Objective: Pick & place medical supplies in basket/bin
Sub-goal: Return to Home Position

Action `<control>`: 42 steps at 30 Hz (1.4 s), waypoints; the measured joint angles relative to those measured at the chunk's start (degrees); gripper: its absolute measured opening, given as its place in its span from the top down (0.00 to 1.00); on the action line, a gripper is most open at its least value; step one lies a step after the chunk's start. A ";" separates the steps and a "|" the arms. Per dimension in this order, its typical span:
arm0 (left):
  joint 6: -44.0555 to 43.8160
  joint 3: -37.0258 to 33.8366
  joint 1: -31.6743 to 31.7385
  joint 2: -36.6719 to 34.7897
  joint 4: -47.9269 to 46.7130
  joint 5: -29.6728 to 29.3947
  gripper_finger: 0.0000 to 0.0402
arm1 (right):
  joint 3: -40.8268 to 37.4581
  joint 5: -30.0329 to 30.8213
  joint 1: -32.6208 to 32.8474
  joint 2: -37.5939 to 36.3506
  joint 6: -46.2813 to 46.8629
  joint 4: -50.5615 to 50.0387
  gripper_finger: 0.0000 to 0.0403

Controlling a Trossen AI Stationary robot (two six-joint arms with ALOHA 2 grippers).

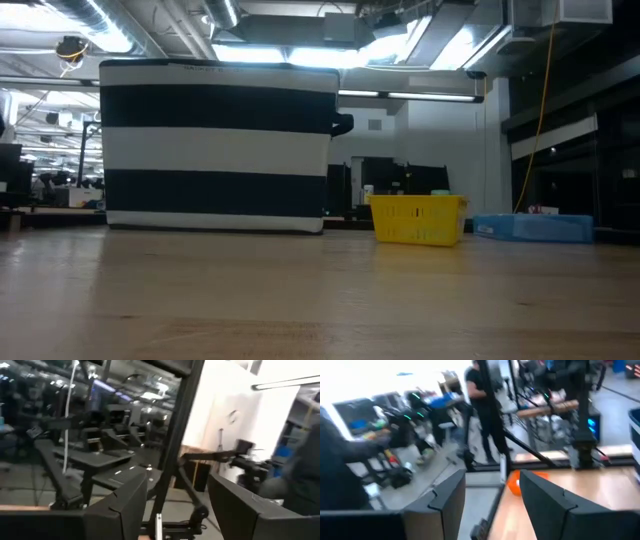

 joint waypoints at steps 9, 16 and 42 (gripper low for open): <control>-0.27 -29.26 -5.51 -16.00 24.85 -5.18 0.49 | -16.89 -2.87 2.16 -15.35 -6.71 14.45 0.53; 1.17 -38.92 -11.53 -21.27 25.88 -14.11 0.48 | -26.15 -3.06 2.16 -27.96 -6.06 14.12 0.53; -2.67 -60.57 -16.07 -26.19 38.07 -25.39 0.47 | -57.11 -2.59 2.13 -38.63 7.95 37.13 0.53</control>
